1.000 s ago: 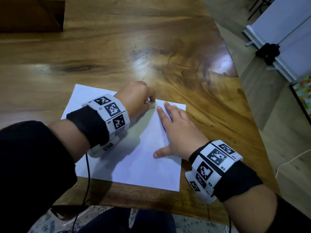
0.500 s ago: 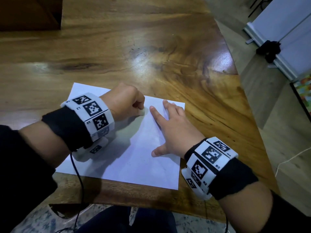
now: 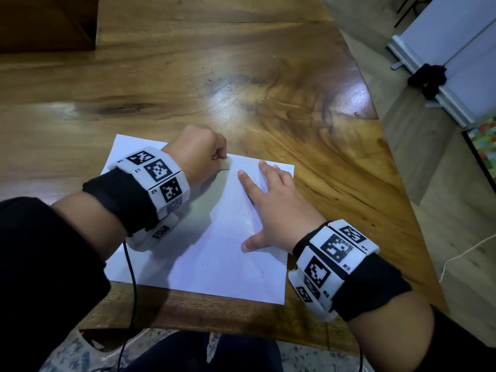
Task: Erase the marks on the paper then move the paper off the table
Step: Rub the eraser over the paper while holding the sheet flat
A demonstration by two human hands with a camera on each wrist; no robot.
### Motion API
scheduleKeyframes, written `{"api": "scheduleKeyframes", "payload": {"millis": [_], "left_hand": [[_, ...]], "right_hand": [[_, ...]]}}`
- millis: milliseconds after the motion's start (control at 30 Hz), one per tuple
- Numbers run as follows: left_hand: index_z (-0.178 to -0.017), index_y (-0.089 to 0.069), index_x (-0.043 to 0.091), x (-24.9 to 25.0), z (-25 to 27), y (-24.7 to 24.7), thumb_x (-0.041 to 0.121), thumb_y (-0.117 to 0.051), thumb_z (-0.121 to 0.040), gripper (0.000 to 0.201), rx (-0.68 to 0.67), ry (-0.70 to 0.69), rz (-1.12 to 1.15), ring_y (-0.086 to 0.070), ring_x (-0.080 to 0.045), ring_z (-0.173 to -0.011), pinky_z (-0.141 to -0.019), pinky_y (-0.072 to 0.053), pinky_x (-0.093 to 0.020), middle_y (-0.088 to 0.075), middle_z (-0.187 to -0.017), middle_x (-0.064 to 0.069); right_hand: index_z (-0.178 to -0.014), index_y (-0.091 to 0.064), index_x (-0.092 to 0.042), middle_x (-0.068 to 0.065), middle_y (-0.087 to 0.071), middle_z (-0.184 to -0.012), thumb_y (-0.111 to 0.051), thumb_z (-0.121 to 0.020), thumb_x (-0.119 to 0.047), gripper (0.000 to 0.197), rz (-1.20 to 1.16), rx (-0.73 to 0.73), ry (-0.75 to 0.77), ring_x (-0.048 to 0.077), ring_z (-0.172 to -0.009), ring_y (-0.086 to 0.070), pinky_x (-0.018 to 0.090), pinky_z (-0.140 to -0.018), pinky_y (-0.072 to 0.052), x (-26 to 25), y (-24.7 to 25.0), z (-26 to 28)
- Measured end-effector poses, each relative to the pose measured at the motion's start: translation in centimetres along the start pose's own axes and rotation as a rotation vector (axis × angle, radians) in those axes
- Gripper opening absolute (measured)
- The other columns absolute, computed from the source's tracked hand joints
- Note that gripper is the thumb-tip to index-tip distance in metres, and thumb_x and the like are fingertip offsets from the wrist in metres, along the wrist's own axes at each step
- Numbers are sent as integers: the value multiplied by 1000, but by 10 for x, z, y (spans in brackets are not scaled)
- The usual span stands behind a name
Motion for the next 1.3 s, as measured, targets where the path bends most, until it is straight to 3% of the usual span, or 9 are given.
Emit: {"api": "scheduleKeyframes", "payload": {"millis": [133,233,367,567,667,833,967,1133,1300], "left_hand": [[-81,-65,8,0,9,-4,16,-64,-78,9,-106,-37,-49,-46,-21,-75,-67,-36,-27,-55,-79,-4],[-81,-67,12,-3,13,-6,17,-67,-78,6,-211,-46,-33,-50,-20,-76,-68,-36,-24,-57,-76,-1],[-86,-66,12,-3,-3,-1,13,-64,-79,7,-76,9,10,-51,-21,-77,-72,-45,-29,-56,-77,0],[-82,-65,13,5,15,-10,14,-64,-79,4,-220,-92,-5,-48,-18,-72,-60,-31,-24,-56,-76,-1],[-86,-65,11,10,0,-8,17,-63,-80,9,-136,-81,16,-48,-18,-75,-65,-31,-21,-54,-77,0],[-83,-63,8,16,-2,-13,14,-61,-80,7,-73,-91,4,-46,-21,-75,-68,-35,-25,-50,-80,-3],[-81,-65,8,16,5,-13,16,-64,-78,8,-144,-149,-20,-45,-20,-73,-65,-31,-23,-52,-77,-2],[-86,-64,7,21,-12,-12,12,-61,-78,10,-51,-124,-18,-42,-20,-77,-69,-36,-27,-47,-80,-3],[-83,-65,10,17,4,-16,14,-65,-77,8,-243,-175,-61,-47,-20,-73,-67,-35,-24,-53,-74,-1]], "right_hand": [[-150,11,-31,6,21,-155,-75,-64,-59,125,-5,5,2,28,-143,13,38,-117,-8,0,0,0],[-150,12,-31,6,21,-155,-76,-64,-59,125,-12,4,4,28,-143,13,38,-117,-8,0,0,0],[-149,13,-31,6,22,-155,-74,-65,-59,124,-7,-5,3,27,-143,15,37,-117,-6,0,0,0],[-149,13,-32,5,23,-155,-75,-65,-58,125,-31,6,12,27,-143,16,37,-117,-5,0,-1,1],[-149,13,-29,3,24,-155,-76,-64,-58,127,-52,-1,7,24,-143,17,35,-116,-4,0,-1,2],[-149,15,-11,-1,22,-156,-79,-61,-57,136,-96,20,-25,18,-144,15,27,-115,0,2,1,4],[-150,12,-12,-1,18,-157,-80,-59,-56,137,-99,41,-23,19,-144,11,30,-117,-6,1,4,4],[-149,11,-11,0,16,-157,-79,-60,-58,136,-66,41,-24,20,-143,10,31,-117,-6,0,4,4],[-149,13,-13,-1,18,-156,-80,-59,-57,137,-93,35,-28,19,-143,11,30,-117,-6,1,4,4]]}}
Point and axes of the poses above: each hand's wrist, its own z-axis away from the middle knuckle, its own y-axis out of the back of the hand, x = y × z, the point moved 4 cm from there along -z, towards the middle knuckle
